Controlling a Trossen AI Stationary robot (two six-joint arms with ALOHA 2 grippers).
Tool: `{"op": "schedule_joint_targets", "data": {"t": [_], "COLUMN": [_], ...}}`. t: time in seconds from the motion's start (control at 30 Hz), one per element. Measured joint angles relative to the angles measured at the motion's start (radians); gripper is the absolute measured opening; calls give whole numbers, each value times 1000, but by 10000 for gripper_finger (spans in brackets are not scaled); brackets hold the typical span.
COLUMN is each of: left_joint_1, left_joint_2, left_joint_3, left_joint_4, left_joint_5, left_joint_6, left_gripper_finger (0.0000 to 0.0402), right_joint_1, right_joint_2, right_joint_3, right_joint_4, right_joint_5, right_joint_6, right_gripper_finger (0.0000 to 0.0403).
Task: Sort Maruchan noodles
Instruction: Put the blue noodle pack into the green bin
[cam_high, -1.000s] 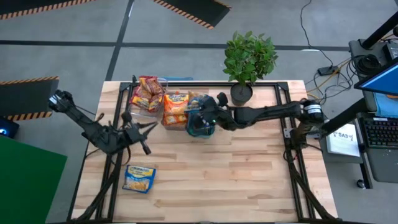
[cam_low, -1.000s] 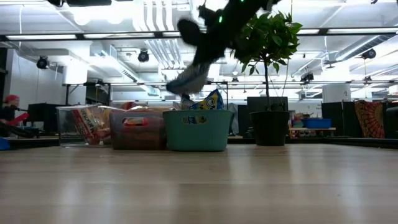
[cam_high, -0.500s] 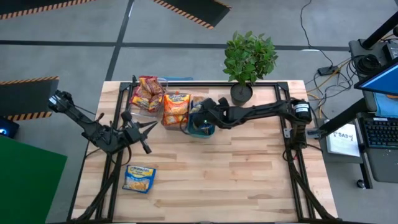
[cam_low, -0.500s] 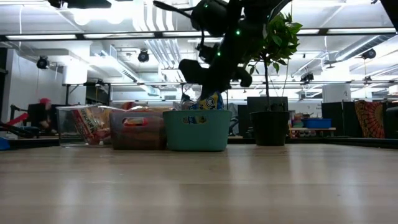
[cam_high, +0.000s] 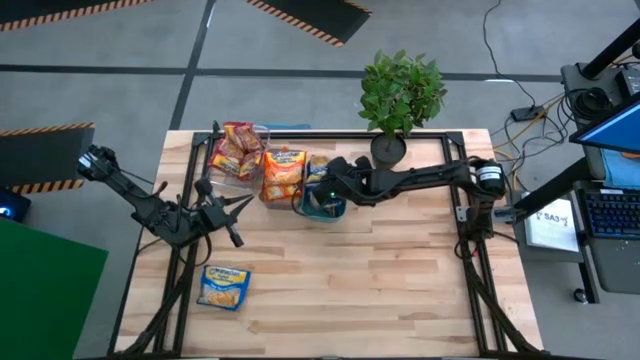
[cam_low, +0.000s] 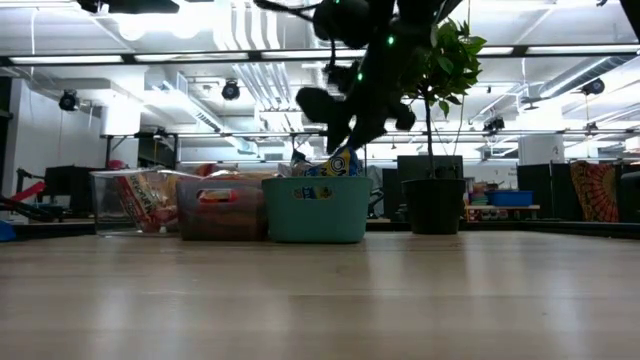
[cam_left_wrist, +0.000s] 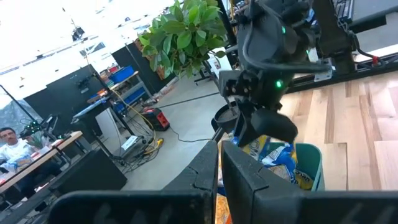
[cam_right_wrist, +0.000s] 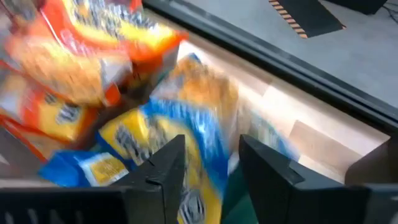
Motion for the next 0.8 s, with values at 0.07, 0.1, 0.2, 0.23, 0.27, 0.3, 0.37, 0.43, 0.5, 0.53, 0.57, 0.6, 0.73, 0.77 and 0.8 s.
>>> {"op": "schedule_joint_targets", "data": {"t": [0.07,0.1,0.2,0.23,0.27,0.3,0.37,0.43,0.5,0.53,0.57,0.6,0.73,0.77,0.8], "left_joint_1": [0,0,0,0,0,0,0,0,1,1,1,2,2,2,2], "left_joint_2": [0,0,0,0,0,0,0,0,0,0,0,1,5,5,5], "left_joint_3": [0,0,0,0,0,0,0,0,0,0,-1,-1,-1,-1,-1], "left_joint_4": [0,0,0,0,0,0,-1,-2,-2,-5,-6,-6,-7,-8,-8], "left_joint_5": [0,0,0,0,0,0,0,1,1,1,1,1,3,3,3], "left_joint_6": [0,0,0,0,1,3,4,5,5,5,4,5,4,5,4], "left_gripper_finger": [3,3,3,3,3,3,3,3,3,3,3,3,3,3,3], "right_joint_1": [2,2,2,2,2,2,2,-1,-5,-8,-12,-19,-49,-56,-62], "right_joint_2": [-22,-35,-53,-53,-53,-53,-45,-34,-4,11,26,43,115,132,146], "right_joint_3": [8,10,24,28,31,32,30,17,12,12,10,10,11,11,11], "right_joint_4": [-14,-9,8,15,16,20,73,112,148,152,154,168,201,201,204], "right_joint_5": [2,3,21,37,51,61,78,87,105,114,130,137,132,126,109], "right_joint_6": [25,32,12,-1,-17,-32,-55,-96,-122,-129,-143,-151,-164,-163,-161], "right_gripper_finger": [145,147,139,132,122,111,84,56,29,18,14,13,12,11,10]}}
